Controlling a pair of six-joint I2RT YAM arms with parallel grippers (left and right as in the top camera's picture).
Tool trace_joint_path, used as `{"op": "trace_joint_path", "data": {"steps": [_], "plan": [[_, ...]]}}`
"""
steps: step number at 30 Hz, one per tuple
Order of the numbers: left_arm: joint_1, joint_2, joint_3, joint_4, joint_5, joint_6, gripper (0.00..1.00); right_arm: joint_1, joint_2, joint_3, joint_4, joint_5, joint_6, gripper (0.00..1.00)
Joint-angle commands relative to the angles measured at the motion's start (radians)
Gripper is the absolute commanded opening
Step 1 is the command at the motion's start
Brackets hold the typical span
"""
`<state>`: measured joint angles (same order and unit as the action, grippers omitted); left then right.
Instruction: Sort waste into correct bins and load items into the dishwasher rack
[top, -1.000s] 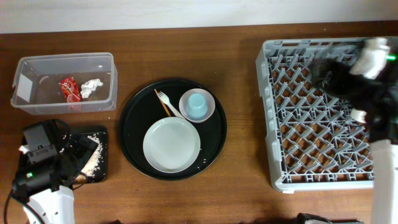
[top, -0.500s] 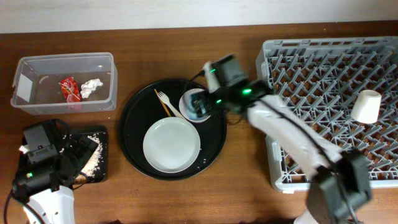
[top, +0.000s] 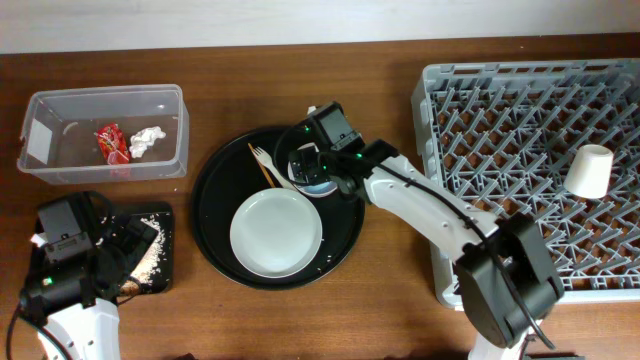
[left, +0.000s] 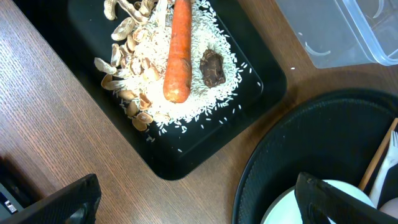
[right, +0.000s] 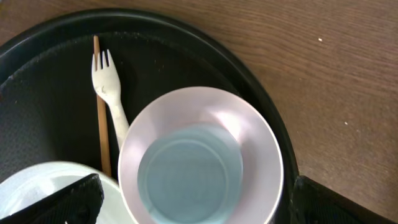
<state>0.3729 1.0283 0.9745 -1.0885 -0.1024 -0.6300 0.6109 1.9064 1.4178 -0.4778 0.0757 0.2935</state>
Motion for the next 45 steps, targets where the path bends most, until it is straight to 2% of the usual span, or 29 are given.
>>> {"op": "trace_joint_path", "data": {"steps": [1, 9, 15, 17, 20, 22, 24, 31, 34, 37, 40, 45], "plan": [[0.005, -0.008, 0.018, 0.002, -0.007, -0.01, 0.99, 0.028, 0.053, 0.007, 0.033, 0.015, 0.015, 0.99], [0.005, -0.008, 0.018, 0.002, -0.008, -0.01, 0.99, 0.03, 0.098, 0.008, 0.05, 0.068, 0.03, 0.98], [0.005, -0.008, 0.018, 0.002, -0.007, -0.01, 0.99, 0.03, 0.095, 0.013, 0.048, 0.068, 0.03, 0.78], [0.005, -0.008, 0.018, 0.002, -0.007, -0.01, 0.99, 0.03, 0.095, 0.023, 0.044, 0.068, 0.03, 0.67], [0.005, -0.008, 0.018, 0.002, -0.008, -0.01, 0.99, 0.03, 0.095, 0.045, 0.028, 0.068, 0.03, 0.65], [0.005, -0.008, 0.018, 0.002, -0.007, -0.01, 0.99, 0.029, 0.092, 0.074, -0.006, 0.068, 0.03, 0.65], [0.005, -0.008, 0.018, 0.002, -0.007, -0.01, 0.99, 0.029, 0.089, 0.114, -0.048, 0.068, 0.03, 0.57], [0.005, -0.008, 0.018, 0.002, -0.007, -0.01, 0.99, -0.007, 0.032, 0.344, -0.298, 0.166, 0.031, 0.55], [0.005, -0.008, 0.018, 0.002, -0.008, -0.01, 0.99, -0.074, -0.014, 0.447, -0.405, 0.172, 0.031, 0.55], [0.005, -0.008, 0.018, 0.002, -0.008, -0.01, 0.99, -0.208, -0.083, 0.554, -0.525, 0.172, 0.029, 0.55], [0.005, -0.008, 0.018, 0.002, -0.008, -0.01, 0.99, -0.388, -0.148, 0.628, -0.637, 0.172, 0.029, 0.55], [0.005, -0.008, 0.018, 0.002, -0.007, -0.01, 0.99, -0.694, -0.234, 0.649, -0.744, 0.164, 0.029, 0.54]]}}
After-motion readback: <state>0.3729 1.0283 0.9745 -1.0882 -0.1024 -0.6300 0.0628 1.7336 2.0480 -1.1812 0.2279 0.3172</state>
